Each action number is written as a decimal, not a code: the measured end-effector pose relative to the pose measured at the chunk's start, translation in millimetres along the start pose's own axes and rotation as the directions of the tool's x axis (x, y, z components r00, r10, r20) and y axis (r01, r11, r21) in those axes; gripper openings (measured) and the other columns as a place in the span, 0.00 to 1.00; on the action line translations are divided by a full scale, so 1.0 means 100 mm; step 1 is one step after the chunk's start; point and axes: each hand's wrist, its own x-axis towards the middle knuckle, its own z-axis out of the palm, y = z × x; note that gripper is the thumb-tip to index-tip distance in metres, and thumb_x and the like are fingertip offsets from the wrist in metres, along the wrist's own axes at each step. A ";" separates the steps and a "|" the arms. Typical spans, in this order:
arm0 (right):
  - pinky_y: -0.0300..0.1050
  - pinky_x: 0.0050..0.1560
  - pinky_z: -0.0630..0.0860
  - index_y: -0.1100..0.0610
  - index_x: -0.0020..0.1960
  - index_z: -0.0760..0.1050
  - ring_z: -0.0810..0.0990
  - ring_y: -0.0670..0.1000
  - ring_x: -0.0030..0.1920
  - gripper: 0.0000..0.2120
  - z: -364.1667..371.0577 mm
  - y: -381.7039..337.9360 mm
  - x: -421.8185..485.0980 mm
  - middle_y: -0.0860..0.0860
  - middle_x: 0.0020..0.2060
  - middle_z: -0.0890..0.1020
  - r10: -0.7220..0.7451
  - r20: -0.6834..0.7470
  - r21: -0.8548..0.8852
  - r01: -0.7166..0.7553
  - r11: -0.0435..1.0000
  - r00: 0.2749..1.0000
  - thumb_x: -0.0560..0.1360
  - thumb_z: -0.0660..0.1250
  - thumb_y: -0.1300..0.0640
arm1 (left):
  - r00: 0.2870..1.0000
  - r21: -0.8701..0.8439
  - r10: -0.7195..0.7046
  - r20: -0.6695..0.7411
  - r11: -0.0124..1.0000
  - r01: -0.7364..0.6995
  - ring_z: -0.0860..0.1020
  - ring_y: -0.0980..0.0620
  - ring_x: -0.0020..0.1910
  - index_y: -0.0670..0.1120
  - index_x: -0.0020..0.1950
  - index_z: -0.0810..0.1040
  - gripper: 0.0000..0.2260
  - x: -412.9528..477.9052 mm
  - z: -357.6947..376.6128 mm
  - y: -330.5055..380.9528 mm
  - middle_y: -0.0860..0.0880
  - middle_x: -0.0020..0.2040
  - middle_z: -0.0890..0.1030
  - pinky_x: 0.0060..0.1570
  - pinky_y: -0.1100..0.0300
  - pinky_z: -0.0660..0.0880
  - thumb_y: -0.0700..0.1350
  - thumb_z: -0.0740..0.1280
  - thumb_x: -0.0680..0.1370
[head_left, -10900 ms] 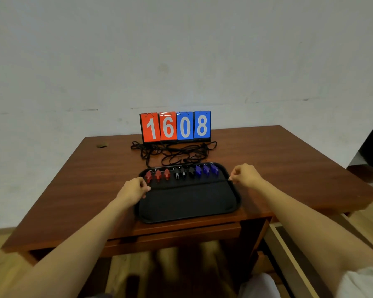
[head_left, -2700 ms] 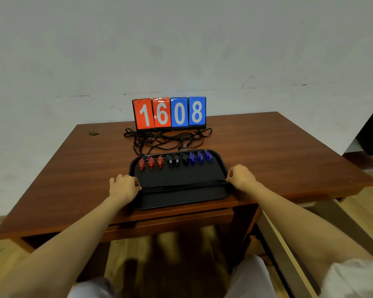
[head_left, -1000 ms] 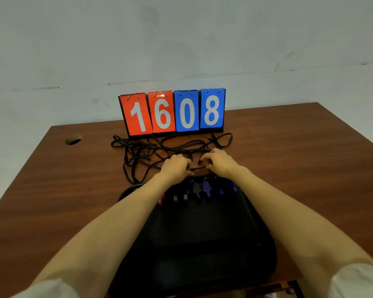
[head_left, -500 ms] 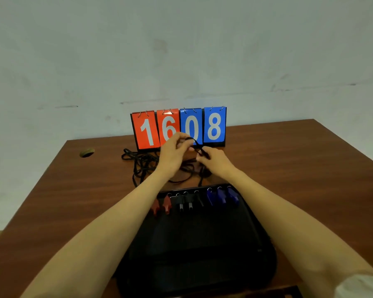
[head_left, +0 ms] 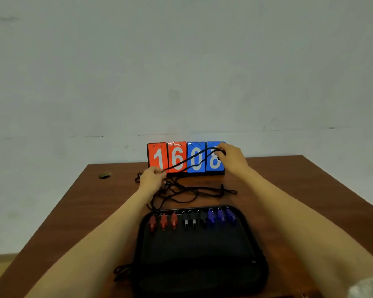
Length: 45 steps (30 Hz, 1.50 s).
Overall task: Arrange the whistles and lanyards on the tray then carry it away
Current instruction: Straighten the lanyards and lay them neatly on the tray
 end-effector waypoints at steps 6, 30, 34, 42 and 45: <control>0.44 0.46 0.74 0.58 0.58 0.79 0.80 0.54 0.47 0.12 -0.25 -0.47 -0.07 0.55 0.51 0.83 -0.174 0.038 -0.108 0.178 0.978 0.984 0.80 0.59 0.58 | 0.948 0.083 0.304 0.095 0.946 -0.312 0.71 0.48 0.66 0.45 0.72 0.66 0.24 -0.31 -0.02 0.46 0.46 0.68 0.72 0.64 0.54 0.70 0.47 0.67 0.77; 0.41 0.53 0.74 0.61 0.57 0.79 0.79 0.50 0.48 0.10 -0.58 -0.57 -0.53 0.56 0.53 0.82 -0.221 0.087 -0.024 0.224 0.974 0.971 0.78 0.63 0.61 | 0.952 -0.103 0.303 0.038 0.949 -0.298 0.74 0.53 0.37 0.44 0.51 0.74 0.04 -0.59 -0.21 0.69 0.50 0.41 0.80 0.36 0.62 0.71 0.44 0.61 0.80; 0.48 0.53 0.76 0.61 0.55 0.80 0.81 0.56 0.50 0.12 -0.65 -0.44 -0.57 0.55 0.49 0.84 -0.149 0.022 0.027 0.148 0.989 0.989 0.80 0.60 0.59 | 0.949 0.084 0.316 0.004 0.945 -0.315 0.73 0.52 0.43 0.42 0.50 0.77 0.07 -0.57 -0.32 0.55 0.48 0.44 0.79 0.40 0.63 0.69 0.43 0.61 0.80; 0.34 0.44 0.69 0.57 0.55 0.80 0.75 0.46 0.50 0.11 -0.74 -0.62 -0.67 0.52 0.54 0.81 -0.190 0.009 0.131 0.188 0.973 0.982 0.78 0.63 0.54 | 0.898 0.230 0.223 0.379 0.917 -0.325 0.71 0.50 0.64 0.46 0.70 0.69 0.27 -0.76 -0.22 0.54 0.50 0.65 0.73 0.62 0.58 0.67 0.51 0.71 0.74; 0.29 0.44 0.68 0.56 0.54 0.81 0.75 0.40 0.45 0.10 -0.78 -0.82 -0.70 0.49 0.52 0.82 -0.266 -0.011 0.192 0.263 0.945 0.964 0.78 0.64 0.54 | 0.862 -0.086 0.374 0.342 0.926 -0.367 0.73 0.53 0.64 0.49 0.70 0.69 0.25 -0.94 -0.07 0.88 0.52 0.65 0.75 0.67 0.54 0.69 0.57 0.66 0.76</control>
